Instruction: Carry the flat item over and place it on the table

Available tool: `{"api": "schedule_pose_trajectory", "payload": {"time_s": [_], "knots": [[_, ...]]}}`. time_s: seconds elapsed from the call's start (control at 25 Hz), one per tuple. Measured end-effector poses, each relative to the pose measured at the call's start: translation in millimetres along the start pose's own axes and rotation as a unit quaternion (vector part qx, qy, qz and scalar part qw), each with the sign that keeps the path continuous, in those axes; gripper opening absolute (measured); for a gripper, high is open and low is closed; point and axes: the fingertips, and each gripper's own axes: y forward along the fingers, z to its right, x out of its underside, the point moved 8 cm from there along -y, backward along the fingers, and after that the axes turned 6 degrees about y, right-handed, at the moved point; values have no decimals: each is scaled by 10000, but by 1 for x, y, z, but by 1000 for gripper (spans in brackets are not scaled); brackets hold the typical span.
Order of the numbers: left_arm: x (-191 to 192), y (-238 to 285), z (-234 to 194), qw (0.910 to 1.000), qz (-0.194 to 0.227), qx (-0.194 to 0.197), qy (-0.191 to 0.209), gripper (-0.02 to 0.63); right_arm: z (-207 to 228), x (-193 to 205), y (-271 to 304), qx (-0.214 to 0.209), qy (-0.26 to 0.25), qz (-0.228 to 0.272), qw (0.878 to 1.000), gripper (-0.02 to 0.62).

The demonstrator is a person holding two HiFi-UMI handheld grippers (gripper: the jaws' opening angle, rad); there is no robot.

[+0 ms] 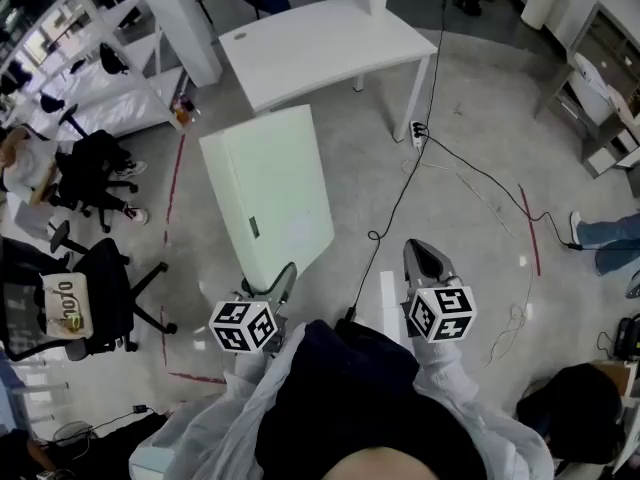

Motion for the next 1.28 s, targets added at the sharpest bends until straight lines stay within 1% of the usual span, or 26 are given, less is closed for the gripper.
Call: {"api": "schedule_pose_trajectory", "payload": {"time_s": [0.2,0.32,0.48,0.64,0.8,0.92,1.0,1.28], "knots": [[3,8,5,9999,70,0,-101,276,8,-4,3,-22,-15,2,10000,9],[-1,5,7,9999,139,15,-43,276,6,-11,4,-55,-78,43,9999,8],[-4,8,10,9998,127,-41,112,276,8,-16,12,-186,-101,56,9998,9],[1,20,13,9999,111,11,96,276,10,-11,19,-257,-107,-3,9996,9],[6,25,12,9999,24,145,45,276,6,-4,20,-219,-49,-70,9997,9],[3,27,18,9996,-139,229,-48,276,9,-12,15,-141,-6,-222,9997,9],[-1,32,21,9995,-171,242,-63,276,16,-19,16,-103,-18,-294,9995,9],[-26,70,1,9994,156,323,35,276,23,-41,54,-197,-147,78,9997,9]]}}
